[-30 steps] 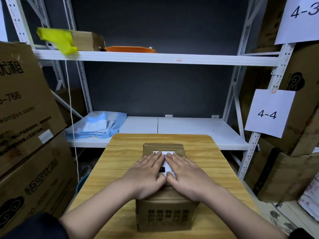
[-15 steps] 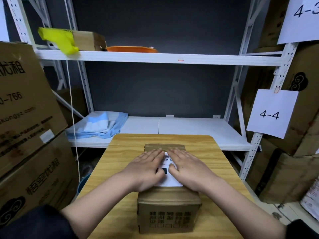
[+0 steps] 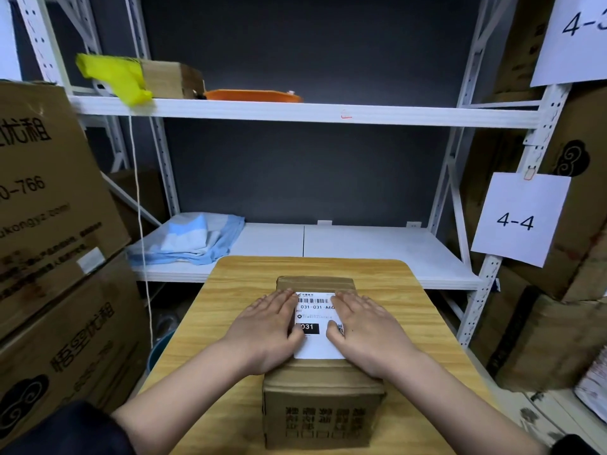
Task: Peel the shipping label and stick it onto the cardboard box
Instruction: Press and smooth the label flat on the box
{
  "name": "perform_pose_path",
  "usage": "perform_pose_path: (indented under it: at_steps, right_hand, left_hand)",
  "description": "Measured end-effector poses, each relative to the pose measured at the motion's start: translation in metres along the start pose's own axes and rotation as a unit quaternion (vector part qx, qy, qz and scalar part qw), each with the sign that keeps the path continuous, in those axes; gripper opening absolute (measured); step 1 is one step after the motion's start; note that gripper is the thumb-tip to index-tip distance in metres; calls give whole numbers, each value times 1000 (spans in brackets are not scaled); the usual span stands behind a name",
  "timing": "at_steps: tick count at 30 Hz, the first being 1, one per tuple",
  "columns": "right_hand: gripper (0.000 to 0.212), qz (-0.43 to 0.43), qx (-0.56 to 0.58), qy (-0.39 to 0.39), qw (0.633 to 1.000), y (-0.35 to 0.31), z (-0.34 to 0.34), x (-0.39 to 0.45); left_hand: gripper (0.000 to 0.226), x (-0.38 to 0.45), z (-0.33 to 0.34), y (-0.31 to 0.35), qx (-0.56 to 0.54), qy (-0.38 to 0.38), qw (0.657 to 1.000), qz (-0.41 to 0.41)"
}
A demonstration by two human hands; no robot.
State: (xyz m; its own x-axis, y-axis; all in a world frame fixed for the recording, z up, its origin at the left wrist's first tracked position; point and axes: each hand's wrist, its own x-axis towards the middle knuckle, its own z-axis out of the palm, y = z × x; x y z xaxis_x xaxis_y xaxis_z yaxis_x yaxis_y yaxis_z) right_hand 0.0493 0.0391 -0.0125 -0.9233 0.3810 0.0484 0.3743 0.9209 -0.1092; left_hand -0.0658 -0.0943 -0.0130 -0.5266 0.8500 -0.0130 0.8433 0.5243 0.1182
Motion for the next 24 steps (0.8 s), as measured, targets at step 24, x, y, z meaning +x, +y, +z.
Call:
perform_pose_path:
  at_steps: [24]
  right_hand:
    - [91,-85,17,-13,996,-4,10,-34]
  left_hand:
    - [57,-31,12,17,-1,-4,998,70]
